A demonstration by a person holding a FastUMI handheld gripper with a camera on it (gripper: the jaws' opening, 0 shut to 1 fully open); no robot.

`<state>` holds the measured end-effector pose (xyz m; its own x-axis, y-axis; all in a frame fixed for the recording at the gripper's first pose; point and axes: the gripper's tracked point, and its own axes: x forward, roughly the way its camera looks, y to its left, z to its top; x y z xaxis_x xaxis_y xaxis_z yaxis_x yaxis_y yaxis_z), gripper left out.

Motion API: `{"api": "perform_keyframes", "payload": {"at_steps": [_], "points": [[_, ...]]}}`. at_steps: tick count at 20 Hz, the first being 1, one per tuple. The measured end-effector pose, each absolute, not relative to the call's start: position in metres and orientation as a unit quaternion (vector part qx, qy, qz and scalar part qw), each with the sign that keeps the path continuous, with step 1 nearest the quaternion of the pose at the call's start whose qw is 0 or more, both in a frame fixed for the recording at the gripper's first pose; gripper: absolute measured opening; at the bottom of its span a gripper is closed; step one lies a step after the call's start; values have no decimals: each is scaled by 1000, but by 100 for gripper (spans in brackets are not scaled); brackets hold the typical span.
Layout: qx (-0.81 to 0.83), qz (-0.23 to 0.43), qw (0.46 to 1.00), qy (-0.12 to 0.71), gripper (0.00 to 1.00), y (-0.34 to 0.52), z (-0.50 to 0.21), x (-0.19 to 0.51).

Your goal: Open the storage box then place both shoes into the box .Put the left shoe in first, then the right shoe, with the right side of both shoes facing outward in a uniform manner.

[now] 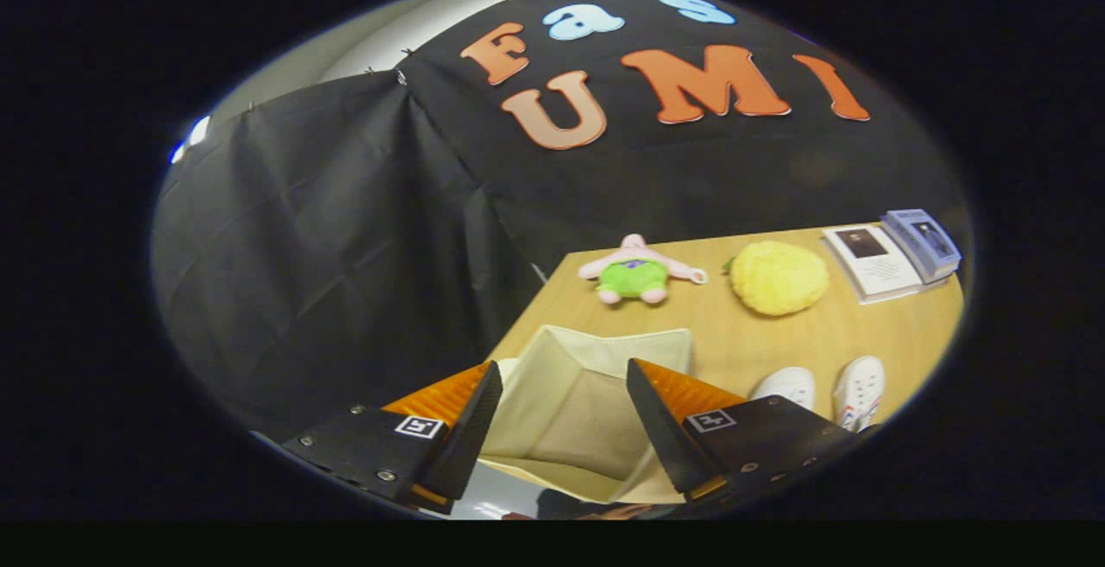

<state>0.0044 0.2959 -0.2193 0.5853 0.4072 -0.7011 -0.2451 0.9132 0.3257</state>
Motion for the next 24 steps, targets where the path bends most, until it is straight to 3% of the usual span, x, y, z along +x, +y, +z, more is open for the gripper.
{"api": "perform_keyframes", "payload": {"at_steps": [6, 10, 14, 19, 24], "points": [[35, 133, 860, 492, 87, 176, -270, -30], [3, 134, 828, 544, 86, 142, -327, -56], [32, 121, 792, 598, 77, 124, -386, -82], [57, 95, 787, 607, 64, 107, -423, -73], [89, 82, 774, 621, 43, 114, -447, -71]]}}
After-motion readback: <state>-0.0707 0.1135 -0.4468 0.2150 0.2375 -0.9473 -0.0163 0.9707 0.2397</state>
